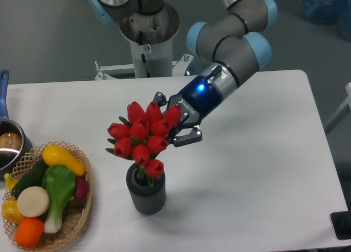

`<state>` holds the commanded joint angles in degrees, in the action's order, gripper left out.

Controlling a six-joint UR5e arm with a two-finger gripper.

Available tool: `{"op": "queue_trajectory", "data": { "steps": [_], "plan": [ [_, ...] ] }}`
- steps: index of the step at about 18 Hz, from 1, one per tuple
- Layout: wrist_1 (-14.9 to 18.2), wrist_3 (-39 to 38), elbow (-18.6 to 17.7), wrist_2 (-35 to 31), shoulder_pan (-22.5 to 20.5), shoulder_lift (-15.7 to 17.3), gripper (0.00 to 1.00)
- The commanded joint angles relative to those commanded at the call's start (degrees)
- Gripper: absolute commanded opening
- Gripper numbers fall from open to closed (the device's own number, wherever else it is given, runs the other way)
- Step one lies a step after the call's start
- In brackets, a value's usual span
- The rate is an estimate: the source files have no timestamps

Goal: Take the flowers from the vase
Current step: 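Lift the gripped tulips up out of the grey vase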

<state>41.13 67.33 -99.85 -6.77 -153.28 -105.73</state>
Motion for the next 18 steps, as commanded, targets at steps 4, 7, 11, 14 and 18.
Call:
{"op": "queue_trajectory", "data": {
  "steps": [4, 7, 11, 14, 18],
  "plan": [
    [0.0, -3.7, 0.8, 0.1, -1.8, 1.9, 0.34],
    [0.0, -6.2, 0.8, 0.6, -2.9, 3.1, 0.34],
    [0.0, -8.9, 0.8, 1.4, -4.0, 4.4, 0.34],
    [0.0, -10.3, 0.8, 2.3, -5.2, 5.2, 0.34],
    [0.1, -10.3, 1.2, 5.2, -8.0, 5.2, 0.34]
  ]
}}
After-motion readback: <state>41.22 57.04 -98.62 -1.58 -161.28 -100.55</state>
